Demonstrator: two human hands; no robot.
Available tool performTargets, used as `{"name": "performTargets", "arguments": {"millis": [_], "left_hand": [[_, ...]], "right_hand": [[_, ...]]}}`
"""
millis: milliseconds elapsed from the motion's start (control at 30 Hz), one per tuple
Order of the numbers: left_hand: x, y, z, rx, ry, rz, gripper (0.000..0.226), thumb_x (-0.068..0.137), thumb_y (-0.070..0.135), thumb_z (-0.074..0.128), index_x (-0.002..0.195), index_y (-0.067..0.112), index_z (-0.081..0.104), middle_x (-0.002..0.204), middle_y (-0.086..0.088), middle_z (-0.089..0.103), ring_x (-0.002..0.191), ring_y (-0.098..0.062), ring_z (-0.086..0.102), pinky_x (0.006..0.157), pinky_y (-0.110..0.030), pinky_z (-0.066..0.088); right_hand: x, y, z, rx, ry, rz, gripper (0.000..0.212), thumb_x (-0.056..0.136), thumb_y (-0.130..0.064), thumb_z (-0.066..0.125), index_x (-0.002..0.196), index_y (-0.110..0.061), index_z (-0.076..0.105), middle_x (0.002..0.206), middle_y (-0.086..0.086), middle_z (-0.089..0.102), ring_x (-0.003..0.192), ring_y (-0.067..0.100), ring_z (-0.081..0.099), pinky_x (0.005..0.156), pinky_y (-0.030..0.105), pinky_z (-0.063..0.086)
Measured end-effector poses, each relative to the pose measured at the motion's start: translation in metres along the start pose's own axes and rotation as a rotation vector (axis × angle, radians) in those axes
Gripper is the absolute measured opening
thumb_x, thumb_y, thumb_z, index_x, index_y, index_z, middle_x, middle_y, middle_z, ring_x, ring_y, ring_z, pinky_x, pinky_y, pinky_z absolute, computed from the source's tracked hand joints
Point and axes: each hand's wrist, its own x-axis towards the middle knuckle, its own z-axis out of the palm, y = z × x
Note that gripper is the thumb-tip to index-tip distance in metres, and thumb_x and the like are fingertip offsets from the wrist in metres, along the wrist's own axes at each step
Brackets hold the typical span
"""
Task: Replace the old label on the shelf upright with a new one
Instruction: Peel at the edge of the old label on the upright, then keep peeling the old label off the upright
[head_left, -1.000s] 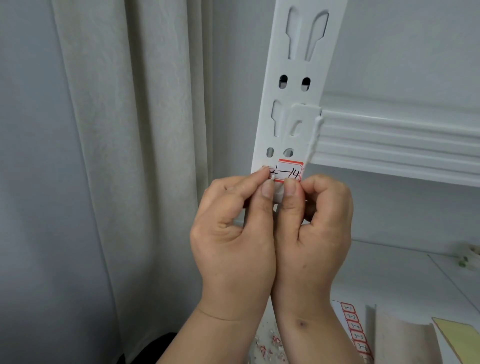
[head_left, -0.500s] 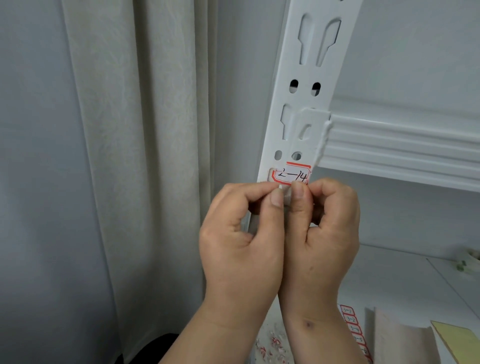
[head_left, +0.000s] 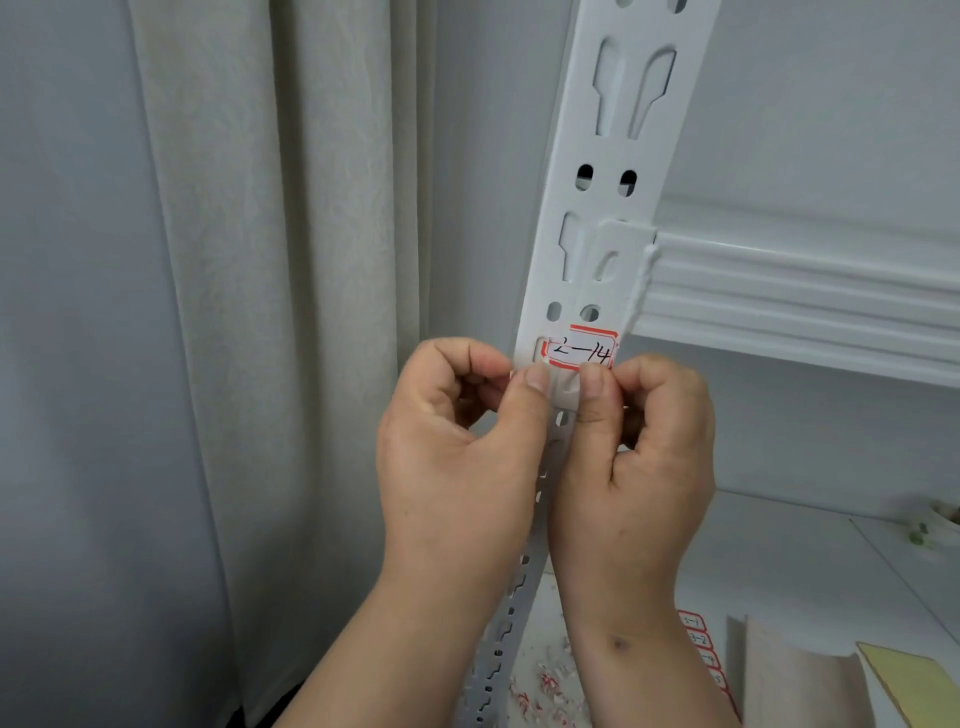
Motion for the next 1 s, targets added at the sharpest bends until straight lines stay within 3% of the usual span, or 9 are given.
{"name": "performTargets", "arguments": {"millis": [133, 267, 533, 867, 1000], "left_hand": [[-0.002, 0.003, -0.002, -0.074, 0.014, -0.026, 0.027, 0.088, 0.003, 0.069, 0.074, 0.026, 0.065, 0.069, 0.01, 0.068, 0.065, -0.001, 0.06, 0.061, -0.011, 0.049], [-0.005, 0.008, -0.002, -0.135, -0.001, -0.066, 0.023, 0.094, 0.004, 0.06, 0.078, 0.021, 0.064, 0.071, 0.007, 0.072, 0.059, 0.0, 0.056, 0.056, -0.009, 0.048], [-0.008, 0.011, -0.003, -0.255, 0.034, -0.199, 0.024, 0.094, 0.004, 0.058, 0.077, 0.02, 0.064, 0.07, 0.006, 0.072, 0.069, -0.005, 0.063, 0.068, -0.014, 0.051], [-0.015, 0.013, -0.007, -0.329, 0.047, -0.259, 0.024, 0.089, -0.005, 0.059, 0.076, 0.014, 0.062, 0.062, 0.006, 0.067, 0.06, -0.003, 0.063, 0.061, -0.012, 0.051], [-0.017, 0.012, -0.009, -0.324, 0.055, -0.27, 0.025, 0.089, -0.006, 0.059, 0.075, 0.015, 0.061, 0.063, 0.006, 0.068, 0.06, -0.003, 0.064, 0.06, -0.012, 0.051]], "right_hand": [[0.0, 0.0, 0.0, -0.002, -0.006, -0.003, 0.009, 0.094, -0.027, 0.051, 0.087, -0.023, 0.046, 0.081, -0.008, 0.046, 0.071, 0.006, 0.041, 0.065, 0.004, 0.033], [0.0, 0.0, -0.001, -0.006, -0.011, 0.006, 0.009, 0.094, -0.027, 0.051, 0.087, -0.023, 0.047, 0.081, -0.007, 0.047, 0.07, 0.006, 0.041, 0.065, 0.005, 0.033], [0.001, -0.003, -0.003, -0.005, -0.04, 0.023, 0.01, 0.094, -0.029, 0.05, 0.085, -0.026, 0.045, 0.08, -0.011, 0.044, 0.071, 0.008, 0.042, 0.064, 0.006, 0.034], [0.005, -0.006, -0.008, 0.025, -0.095, 0.088, 0.016, 0.094, -0.029, 0.052, 0.084, -0.036, 0.041, 0.081, -0.008, 0.051, 0.071, 0.01, 0.048, 0.064, 0.007, 0.036], [0.0, -0.01, -0.018, 0.053, -0.092, 0.128, 0.008, 0.094, -0.026, 0.053, 0.089, -0.029, 0.047, 0.088, -0.004, 0.055, 0.08, 0.003, 0.054, 0.07, 0.007, 0.037]]}}
